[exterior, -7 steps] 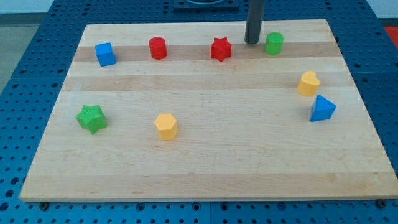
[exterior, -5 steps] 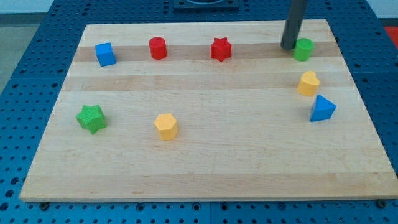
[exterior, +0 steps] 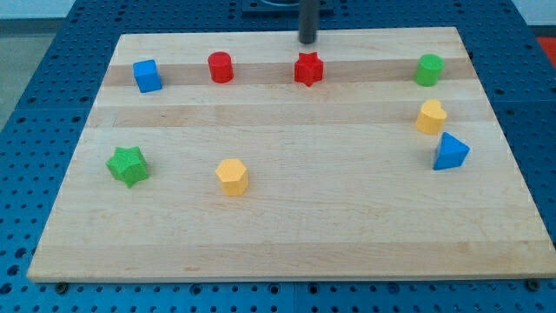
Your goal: Slide the red star towards yellow heart
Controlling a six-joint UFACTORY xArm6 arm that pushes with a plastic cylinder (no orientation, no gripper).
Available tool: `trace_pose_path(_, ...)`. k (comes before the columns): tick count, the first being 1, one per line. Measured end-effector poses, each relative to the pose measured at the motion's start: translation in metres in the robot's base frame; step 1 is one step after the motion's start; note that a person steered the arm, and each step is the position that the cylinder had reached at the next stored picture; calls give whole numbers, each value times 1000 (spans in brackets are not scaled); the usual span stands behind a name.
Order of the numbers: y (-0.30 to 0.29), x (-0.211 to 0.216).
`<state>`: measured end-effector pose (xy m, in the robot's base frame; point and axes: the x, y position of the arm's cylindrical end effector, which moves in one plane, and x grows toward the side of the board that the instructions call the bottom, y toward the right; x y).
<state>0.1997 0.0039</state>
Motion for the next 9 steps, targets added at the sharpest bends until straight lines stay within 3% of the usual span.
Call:
trace_pose_path(1,-41,0)
trace_pose_path(2,-43,64)
trace_pose_path(3,-35,66)
trace_pose_path(6,24,95)
trace_pose_path(9,125,95)
